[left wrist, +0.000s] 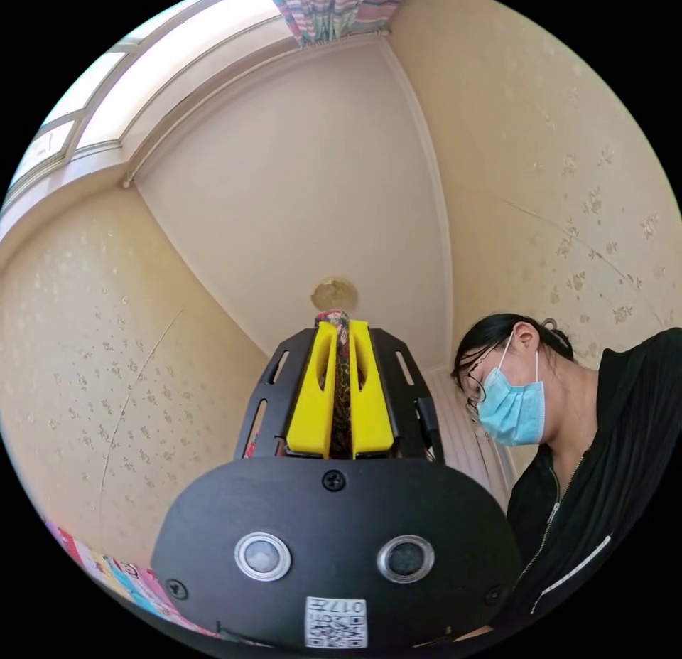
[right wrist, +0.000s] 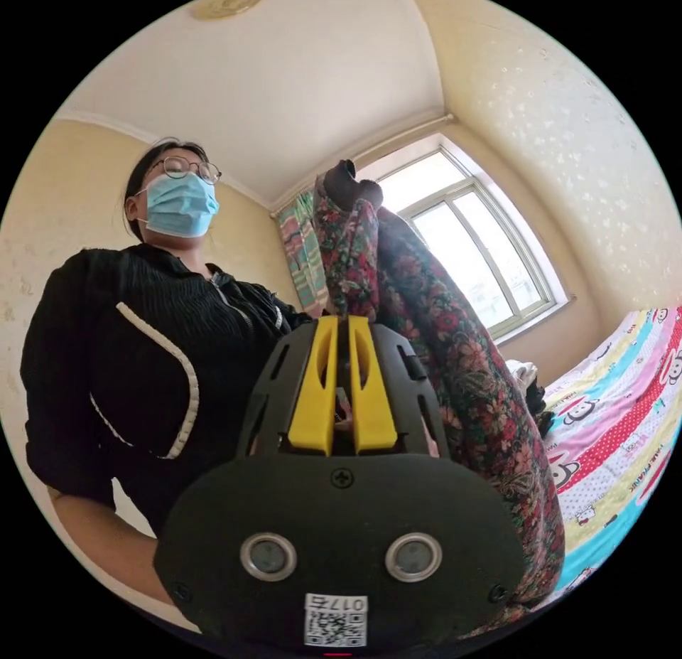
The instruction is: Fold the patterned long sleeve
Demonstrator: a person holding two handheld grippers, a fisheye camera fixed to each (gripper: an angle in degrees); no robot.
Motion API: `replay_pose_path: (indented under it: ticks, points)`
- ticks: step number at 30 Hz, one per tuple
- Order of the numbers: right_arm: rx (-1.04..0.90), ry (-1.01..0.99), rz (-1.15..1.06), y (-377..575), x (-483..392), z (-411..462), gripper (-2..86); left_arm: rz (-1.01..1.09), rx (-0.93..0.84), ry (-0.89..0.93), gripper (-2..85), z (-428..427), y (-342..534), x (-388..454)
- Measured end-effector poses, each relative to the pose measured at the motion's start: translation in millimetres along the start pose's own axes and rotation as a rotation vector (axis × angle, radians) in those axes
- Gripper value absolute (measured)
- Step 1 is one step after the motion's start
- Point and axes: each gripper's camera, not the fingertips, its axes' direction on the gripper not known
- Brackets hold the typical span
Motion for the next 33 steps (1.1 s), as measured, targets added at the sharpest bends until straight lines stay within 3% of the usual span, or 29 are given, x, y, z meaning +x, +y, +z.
replay_pose_path:
  ticks: [4, 6, 10, 13, 15, 19, 24, 27, 30, 33]
  points:
    - [-0.050, -0.061, 0.042, 16.1, -0.6, 38.4, 10.1, -0.002, 0.012, -0.033, 1.1, -13.1, -2.4, -3.8]
    - [-0.180, 0.001, 0.036, 30.9, -4.2, 71.7, 8.5, 0.011, 0.010, -0.046, 1.1, -17.2, -3.8, -3.7]
    - [-0.229, -0.029, 0.003, 51.2, -12.7, 93.9, 3.9, 0.029, 0.020, -0.076, 1.1, -28.5, -4.3, -4.6]
    - [-0.235, 0.207, -0.064, 42.9, -37.4, 84.7, 2.2, 0.039, 0.024, -0.112, 1.2, -41.0, -6.1, -8.4]
    - [-0.278, 0.534, -0.191, 16.3, -74.6, 75.5, 1.7, 0.055, 0.011, -0.131, 1.2, -50.3, -7.0, -10.5]
    - [-0.259, 0.821, -0.393, -33.3, -140.2, 70.4, 1.2, 0.036, -0.049, -0.152, 1.2, -69.4, 6.2, -23.5]
    - [-0.285, 1.223, -0.633, -73.2, -210.9, 132.4, 1.1, -0.062, -0.142, -0.216, 1.2, -89.2, 28.0, -41.7]
    - [-0.242, 1.343, -0.676, -84.8, -234.9, 164.2, 1.2, -0.087, -0.262, -0.247, 1.4, -96.4, 34.8, -48.4]
    - [-0.114, 1.333, -0.634, -95.6, -254.6, 175.9, 1.3, -0.103, -0.430, -0.273, 1.8, -98.6, 43.9, -55.0]
    - [-0.103, 1.307, -0.597, -102.8, -264.1, 197.1, 1.2, -0.173, -0.606, -0.137, 2.5, -97.2, 60.2, -68.5]
